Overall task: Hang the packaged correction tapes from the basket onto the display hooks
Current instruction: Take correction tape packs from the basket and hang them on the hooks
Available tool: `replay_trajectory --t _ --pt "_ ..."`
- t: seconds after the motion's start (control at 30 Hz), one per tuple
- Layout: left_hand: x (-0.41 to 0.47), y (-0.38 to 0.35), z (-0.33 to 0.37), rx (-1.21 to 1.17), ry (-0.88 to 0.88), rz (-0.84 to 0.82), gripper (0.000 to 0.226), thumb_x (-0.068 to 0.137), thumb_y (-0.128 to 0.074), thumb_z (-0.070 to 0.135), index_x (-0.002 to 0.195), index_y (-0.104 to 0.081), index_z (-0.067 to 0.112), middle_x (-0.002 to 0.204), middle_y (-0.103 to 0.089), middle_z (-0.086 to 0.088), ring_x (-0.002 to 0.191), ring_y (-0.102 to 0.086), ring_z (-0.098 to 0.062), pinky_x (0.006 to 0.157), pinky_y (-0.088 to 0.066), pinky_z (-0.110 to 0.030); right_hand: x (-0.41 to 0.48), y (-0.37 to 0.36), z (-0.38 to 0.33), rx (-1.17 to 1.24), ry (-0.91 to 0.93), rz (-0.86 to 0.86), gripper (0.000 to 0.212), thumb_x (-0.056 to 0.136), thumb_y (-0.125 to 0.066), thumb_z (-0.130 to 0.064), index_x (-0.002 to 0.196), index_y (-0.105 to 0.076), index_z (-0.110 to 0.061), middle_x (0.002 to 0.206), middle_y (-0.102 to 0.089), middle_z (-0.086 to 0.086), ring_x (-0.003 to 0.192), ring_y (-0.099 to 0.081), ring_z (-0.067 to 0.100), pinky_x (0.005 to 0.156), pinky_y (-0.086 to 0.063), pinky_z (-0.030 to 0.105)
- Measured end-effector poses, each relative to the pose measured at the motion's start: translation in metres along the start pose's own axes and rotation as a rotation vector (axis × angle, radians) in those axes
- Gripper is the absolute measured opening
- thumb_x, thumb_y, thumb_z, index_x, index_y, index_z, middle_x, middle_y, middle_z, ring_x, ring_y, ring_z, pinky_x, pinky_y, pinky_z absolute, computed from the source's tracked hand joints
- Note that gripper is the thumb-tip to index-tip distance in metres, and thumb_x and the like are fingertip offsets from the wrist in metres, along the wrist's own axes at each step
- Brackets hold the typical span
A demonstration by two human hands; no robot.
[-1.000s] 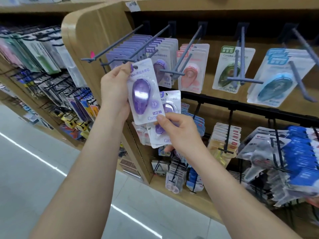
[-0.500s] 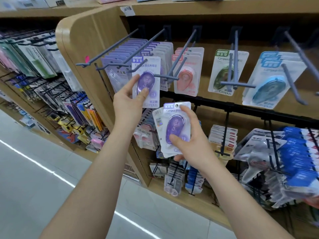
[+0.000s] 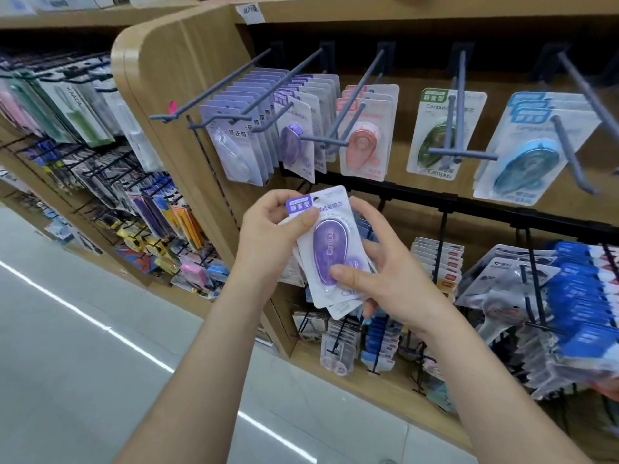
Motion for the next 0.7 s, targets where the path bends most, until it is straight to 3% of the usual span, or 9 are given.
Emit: replay_trajectory --t 0.17,0.3,0.4,0.47,0.6,0.7 --pt "-0.006 0.015 0.006 -0.081 -0.078 0.207 0.011 0.096 -0.063 0.014 0.091 -0.055 0.019 0.075 -0.072 0.003 0.072 -0.068 -0.015 0.066 -0.057 -0.035 0.002 0.001 0.013 0.015 -0.034 0.018 0.077 0.092 -0.065 -0.001 0.133 -0.040 -0.061 0.124 -0.065 -0.009 0.079 -0.067 0.015 0.045 -0.048 0.028" --pt "-0.015 0.022 0.008 -0.055 -0.138 0.275 0.011 0.099 -0.059 0.019 0.094 -0.050 0.022 0.082 -0.071 -0.010 0.075 -0.065 -0.022 0.070 -0.057 -0.049 0.002 0.009 0.018 0.053 -0.055 0.117 0.065 0.095 -0.057 0.004 0.117 -0.053 -0.057 0.111 -0.071 -0.012 0.075 -0.065 0.015 0.041 -0.043 0.023" --pt "-0.017 0.036 0.000 -0.154 -0.104 0.389 0.012 0.099 -0.059 0.017 0.092 -0.051 0.023 0.071 -0.067 0.008 0.072 -0.061 -0.013 0.070 -0.052 -0.043 0.002 0.011 0.021 0.055 -0.069 0.155 0.058 0.096 -0.058 0.002 0.119 -0.054 -0.051 0.102 -0.074 -0.002 0.073 -0.067 0.017 0.046 -0.049 0.026" --pt "-0.017 0.049 0.001 -0.202 -0.113 0.449 0.014 0.098 -0.060 0.013 0.091 -0.054 0.023 0.071 -0.067 0.010 0.072 -0.061 -0.011 0.071 -0.051 -0.040 0.000 0.017 0.021 0.027 -0.079 0.222 0.052 0.096 -0.056 0.002 0.117 -0.056 -0.046 0.097 -0.071 0.004 0.066 -0.066 0.011 0.049 -0.054 0.029" --pt "-0.012 0.056 0.015 -0.184 -0.145 0.354 0.017 0.094 -0.062 0.004 0.092 -0.065 0.020 0.077 -0.073 0.005 0.076 -0.067 -0.013 0.070 -0.057 -0.031 0.000 0.024 0.015 -0.115 -0.082 0.298 0.039 0.099 -0.045 -0.002 0.095 -0.070 -0.031 0.110 -0.060 -0.009 0.045 -0.055 0.006 0.051 -0.053 0.033" --pt "-0.001 0.050 0.029 -0.186 -0.159 0.280 0.009 0.095 -0.064 0.009 0.092 -0.068 0.016 0.081 -0.072 0.000 0.080 -0.066 -0.018 0.073 -0.057 -0.035 0.010 0.015 0.008 -0.156 -0.077 0.285 0.041 0.099 -0.045 -0.006 0.077 -0.074 -0.025 0.095 -0.063 -0.006 0.052 -0.058 0.004 0.056 -0.059 0.036"
Point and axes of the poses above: each hand's wrist, its own x-axis towards the middle knuckle, its own y-axis out of the back of the hand, z = x × y, the point moved 7 cm from there along x, towards the middle knuckle
